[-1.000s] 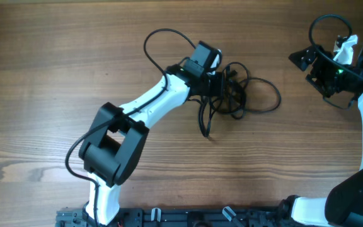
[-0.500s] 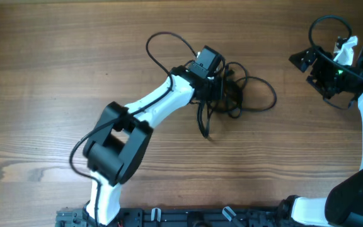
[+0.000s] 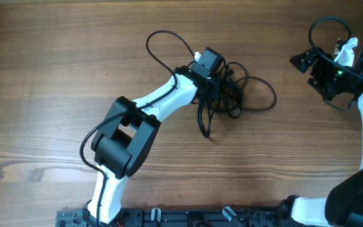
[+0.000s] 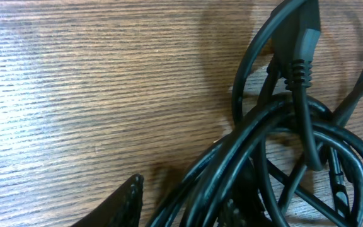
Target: Untangle cables
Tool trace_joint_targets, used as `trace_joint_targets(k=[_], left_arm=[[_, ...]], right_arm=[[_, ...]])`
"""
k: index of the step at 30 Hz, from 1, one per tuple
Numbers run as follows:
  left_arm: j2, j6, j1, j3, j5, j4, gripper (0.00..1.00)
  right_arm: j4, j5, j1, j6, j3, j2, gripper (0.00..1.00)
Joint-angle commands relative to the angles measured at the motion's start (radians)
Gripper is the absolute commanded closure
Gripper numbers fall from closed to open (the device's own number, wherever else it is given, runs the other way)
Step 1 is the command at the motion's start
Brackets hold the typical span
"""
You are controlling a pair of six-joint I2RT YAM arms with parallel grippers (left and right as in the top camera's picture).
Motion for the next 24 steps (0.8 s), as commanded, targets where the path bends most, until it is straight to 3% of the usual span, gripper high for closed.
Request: trace_joint_targets(k=[1,9,14,24], left_arm=[[-0.001,0.004,-0.002,-0.010,-0.014,0.006,0.61],[0.000,0.003,-0.001,-0.018,-0.013,0.016,0.96],[-0.074,0.008,0.017,0.016,0.068,-0.003,0.96],[-0.364,-0.013,0.106,0.036,0.433,0.013,0.96]], right_arm=[[-0.006,0.014,0.001,0.003,0.016,-0.014,0.01],[-0.019,0.013,0.004,-0.022,0.016,-0.014,0.01],[-0.015,-0.048,0.032,-0.072,0.016,-0.014,0.01],[0.091,-0.152,0.246,-0.084,0.016,-0.014,0.06]])
